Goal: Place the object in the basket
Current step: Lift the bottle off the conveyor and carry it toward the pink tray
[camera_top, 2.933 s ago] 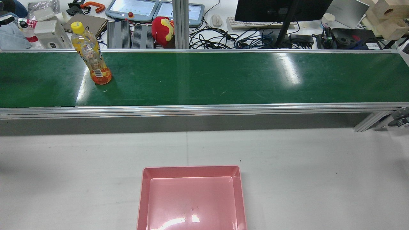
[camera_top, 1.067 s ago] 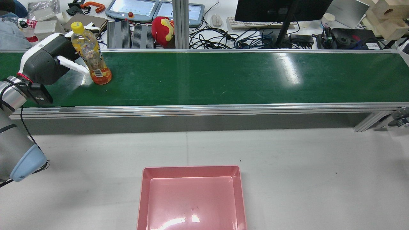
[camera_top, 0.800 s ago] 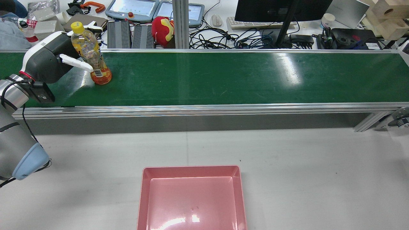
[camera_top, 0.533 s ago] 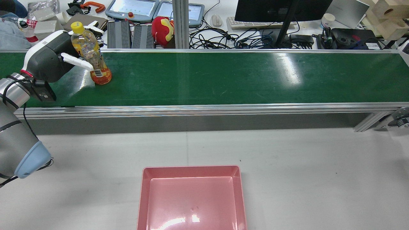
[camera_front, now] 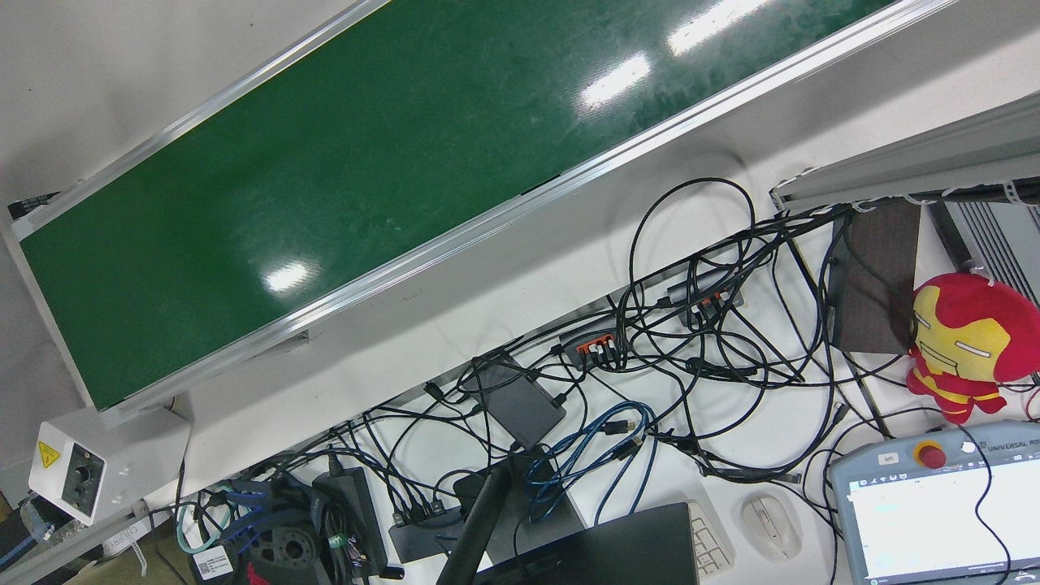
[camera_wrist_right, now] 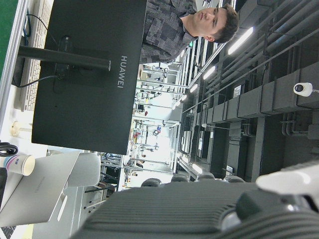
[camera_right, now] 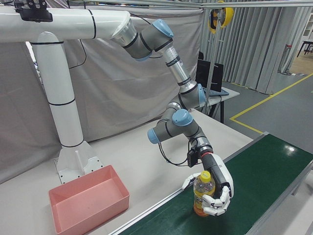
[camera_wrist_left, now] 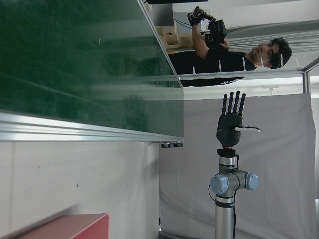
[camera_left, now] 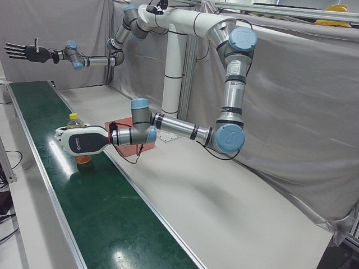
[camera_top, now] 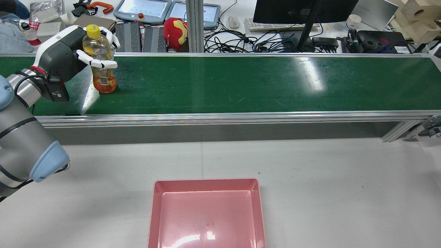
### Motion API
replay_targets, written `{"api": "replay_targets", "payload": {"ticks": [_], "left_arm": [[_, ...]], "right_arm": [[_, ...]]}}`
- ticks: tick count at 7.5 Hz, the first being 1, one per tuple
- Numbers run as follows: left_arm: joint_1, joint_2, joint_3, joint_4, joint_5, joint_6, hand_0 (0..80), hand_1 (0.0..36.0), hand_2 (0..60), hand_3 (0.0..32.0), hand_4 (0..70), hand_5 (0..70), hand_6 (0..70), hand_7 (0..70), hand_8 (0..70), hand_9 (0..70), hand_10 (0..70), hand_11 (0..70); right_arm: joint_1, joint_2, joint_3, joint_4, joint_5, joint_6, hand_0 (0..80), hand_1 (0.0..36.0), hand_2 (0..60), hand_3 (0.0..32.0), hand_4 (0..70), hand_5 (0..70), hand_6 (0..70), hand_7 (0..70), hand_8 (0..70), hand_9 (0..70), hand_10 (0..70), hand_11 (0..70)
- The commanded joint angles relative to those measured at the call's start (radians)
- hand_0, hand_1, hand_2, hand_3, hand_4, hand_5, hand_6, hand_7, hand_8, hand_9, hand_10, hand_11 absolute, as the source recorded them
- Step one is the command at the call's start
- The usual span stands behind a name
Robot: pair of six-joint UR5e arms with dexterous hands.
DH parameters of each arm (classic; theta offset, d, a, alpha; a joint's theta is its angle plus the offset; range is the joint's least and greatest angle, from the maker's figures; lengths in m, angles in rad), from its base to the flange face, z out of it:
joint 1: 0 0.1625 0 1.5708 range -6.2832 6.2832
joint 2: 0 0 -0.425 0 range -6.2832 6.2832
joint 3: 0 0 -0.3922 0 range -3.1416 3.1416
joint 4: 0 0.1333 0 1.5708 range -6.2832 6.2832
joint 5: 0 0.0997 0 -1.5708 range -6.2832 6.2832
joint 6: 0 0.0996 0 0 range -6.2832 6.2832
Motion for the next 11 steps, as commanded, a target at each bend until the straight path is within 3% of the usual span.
{"api": "replay_targets", "payload": {"ticks": [1, 3, 6, 7, 8, 11], "left_arm": [[-0.001, -0.012, -0.006, 0.021, 0.003, -0.004, 61.8, 25.4, 60.0, 0.0, 70.0, 70.0, 68.1, 69.0, 70.0, 70.0, 57.2, 70.0], [0.002, -0.029, -0.064, 0.07, 0.011, -0.004, 62.3, 27.3, 60.0, 0.0, 70.0, 70.0, 67.7, 68.8, 70.0, 70.0, 56.9, 70.0], [0.198, -0.017, -0.273, 0.162, 0.031, 0.005, 58.4, 28.6, 60.0, 0.0, 70.0, 70.0, 62.8, 63.7, 70.0, 70.0, 54.5, 70.0], [0.243, -0.017, -0.313, 0.194, 0.055, 0.042, 57.8, 28.0, 60.0, 0.0, 70.0, 70.0, 60.0, 61.7, 70.0, 70.0, 53.4, 70.0], [0.298, -0.017, -0.327, 0.211, 0.098, 0.069, 58.0, 27.8, 60.0, 0.0, 70.0, 70.0, 58.4, 60.4, 70.0, 70.0, 53.0, 70.0], [0.578, -0.021, -0.318, 0.225, 0.086, 0.195, 58.0, 27.8, 60.0, 0.0, 70.0, 70.0, 58.2, 60.3, 70.0, 70.0, 52.8, 70.0]], "right_arm": [[0.002, 0.0, 0.002, 0.0, 0.0, 0.0, 0.0, 0.0, 0.0, 0.0, 0.0, 0.0, 0.0, 0.0, 0.0, 0.0, 0.0, 0.0], [0.0, 0.0, 0.002, 0.0, 0.0, 0.0, 0.0, 0.0, 0.0, 0.0, 0.0, 0.0, 0.0, 0.0, 0.0, 0.0, 0.0, 0.0], [0.0, 0.0, 0.002, 0.0, 0.0, 0.0, 0.0, 0.0, 0.0, 0.0, 0.0, 0.0, 0.0, 0.0, 0.0, 0.0, 0.0, 0.0], [0.0, 0.0, 0.0, 0.0, 0.0, 0.0, 0.0, 0.0, 0.0, 0.0, 0.0, 0.0, 0.0, 0.0, 0.0, 0.0, 0.0, 0.0], [0.0, 0.0, 0.0, 0.0, 0.0, 0.0, 0.0, 0.0, 0.0, 0.0, 0.0, 0.0, 0.0, 0.0, 0.0, 0.0, 0.0, 0.0], [0.0, 0.0, -0.003, 0.0, 0.0, 0.0, 0.0, 0.0, 0.0, 0.0, 0.0, 0.0, 0.0, 0.0, 0.0, 0.0, 0.0, 0.0]]}}
